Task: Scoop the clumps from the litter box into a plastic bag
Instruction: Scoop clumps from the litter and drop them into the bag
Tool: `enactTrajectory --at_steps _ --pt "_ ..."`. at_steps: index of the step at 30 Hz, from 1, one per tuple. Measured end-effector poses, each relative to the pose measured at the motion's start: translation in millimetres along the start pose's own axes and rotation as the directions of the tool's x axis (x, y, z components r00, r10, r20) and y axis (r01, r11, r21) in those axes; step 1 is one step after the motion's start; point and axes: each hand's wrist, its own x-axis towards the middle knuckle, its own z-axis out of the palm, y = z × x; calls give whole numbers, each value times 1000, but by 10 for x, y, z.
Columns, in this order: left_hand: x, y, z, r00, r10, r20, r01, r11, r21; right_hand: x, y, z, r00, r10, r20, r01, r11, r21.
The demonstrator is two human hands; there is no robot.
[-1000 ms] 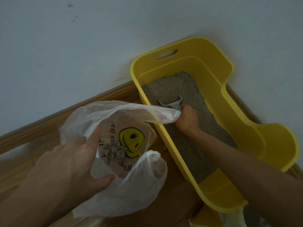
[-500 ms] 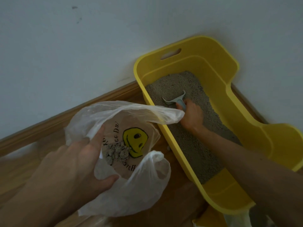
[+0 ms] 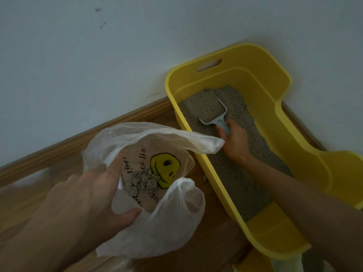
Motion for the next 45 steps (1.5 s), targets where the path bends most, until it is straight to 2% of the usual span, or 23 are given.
enactTrajectory --at_steps 11,15,25,32,35,40,45 --pt "40 67 1 1000 4 13 -4 1000 26 -208 132 -97 997 69 -23 -66 994 85" --pt "47 49 9 1000 27 8 -28 999 33 -250 98 -101 999 38 6 -38 996 83" --pt "42 74 -11 1000 14 28 -15 1000 27 -362 -57 -212 999 28 -39 -20 981 191" --pt "56 69 -17 999 15 29 -16 1000 17 -424 -44 -317 1000 0 -19 3 984 176" --pt "59 75 -29 998 55 7 -55 998 4 -439 -39 -373 1000 -1 -20 4 992 126" --pt "42 82 -46 999 38 21 -39 999 24 -480 -69 -468 1000 -28 -11 28 998 49" --pt "47 77 -44 999 32 13 -32 999 13 -568 -104 -591 999 -44 -16 45 997 66"
